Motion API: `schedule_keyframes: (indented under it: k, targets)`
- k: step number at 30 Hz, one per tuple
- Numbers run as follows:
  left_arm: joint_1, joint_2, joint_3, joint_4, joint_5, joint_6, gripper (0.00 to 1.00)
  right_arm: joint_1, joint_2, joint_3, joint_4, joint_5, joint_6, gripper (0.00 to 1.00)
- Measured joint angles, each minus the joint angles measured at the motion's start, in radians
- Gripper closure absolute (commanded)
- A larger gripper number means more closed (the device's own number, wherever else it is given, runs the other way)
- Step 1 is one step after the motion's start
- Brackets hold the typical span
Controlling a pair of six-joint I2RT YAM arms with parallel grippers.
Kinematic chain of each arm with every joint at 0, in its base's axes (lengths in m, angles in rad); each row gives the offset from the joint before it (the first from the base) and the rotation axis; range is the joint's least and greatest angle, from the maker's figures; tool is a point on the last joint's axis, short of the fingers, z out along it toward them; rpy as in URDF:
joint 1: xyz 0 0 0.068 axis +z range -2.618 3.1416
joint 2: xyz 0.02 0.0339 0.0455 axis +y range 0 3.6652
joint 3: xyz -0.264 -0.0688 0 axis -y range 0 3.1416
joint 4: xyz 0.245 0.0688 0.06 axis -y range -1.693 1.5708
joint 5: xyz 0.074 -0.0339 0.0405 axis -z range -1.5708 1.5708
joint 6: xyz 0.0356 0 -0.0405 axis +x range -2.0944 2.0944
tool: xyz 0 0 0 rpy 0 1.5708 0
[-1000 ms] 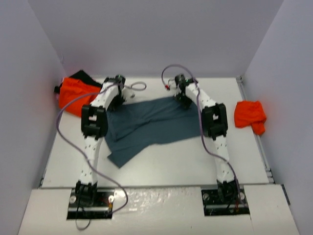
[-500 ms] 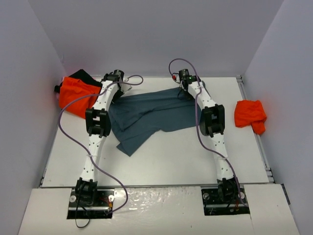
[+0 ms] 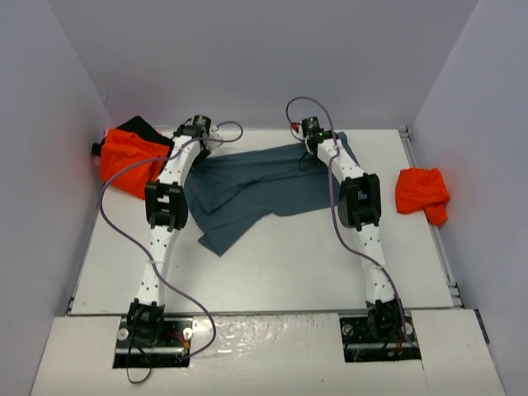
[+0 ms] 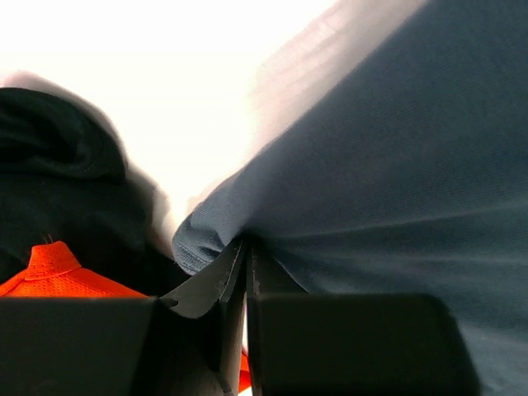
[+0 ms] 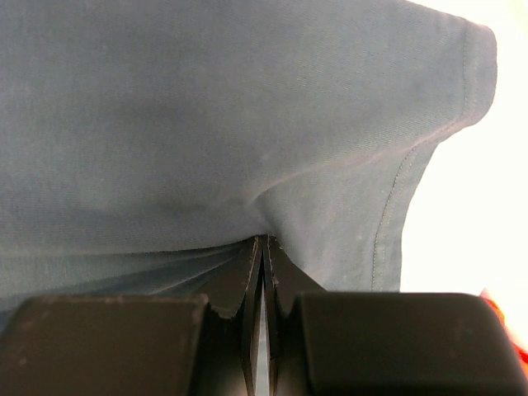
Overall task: Fold and stack the t-shirts
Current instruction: Fold the flattened tshirt in 1/3 of the way
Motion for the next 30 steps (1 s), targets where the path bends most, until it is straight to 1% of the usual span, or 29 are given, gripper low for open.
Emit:
schedule_keyframes:
  k: [3, 5, 11, 16, 22, 23, 26, 30]
  targets:
    - [0.001, -0.047, -0.072, 0.044, 0.011, -0.036, 0.88, -0.001, -0.06, -0.114, 0.083, 0.001, 0.011, 1.0]
    - [0.002, -0.069, -0.081, 0.05, 0.02, -0.056, 0.85, -0.003, -0.083, -0.151, 0.099, 0.0, 0.016, 1.0]
    - [-0.003, -0.172, -0.082, 0.061, 0.036, -0.096, 0.84, -0.018, -0.094, -0.157, 0.111, 0.001, 0.02, 1.0]
    - [-0.029, -0.336, -0.131, 0.06, 0.065, -0.118, 0.86, -0.027, -0.148, -0.168, 0.12, 0.001, 0.031, 1.0]
    - [-0.123, -0.549, -0.247, 0.042, 0.112, -0.132, 0.86, -0.031, -0.363, -0.271, 0.154, 0.005, 0.021, 1.0]
    - [-0.144, -0.579, -0.27, 0.035, 0.124, -0.134, 0.88, -0.031, -0.409, -0.302, 0.168, 0.007, 0.013, 1.0]
    - [-0.199, -0.647, -0.35, 0.007, 0.171, -0.14, 0.99, -0.031, -0.557, -0.43, 0.183, 0.012, -0.015, 1.0]
    - [-0.241, -0.709, -0.524, -0.015, 0.236, -0.147, 1.0, -0.036, -0.7, -0.644, 0.204, 0.01, -0.053, 1.0]
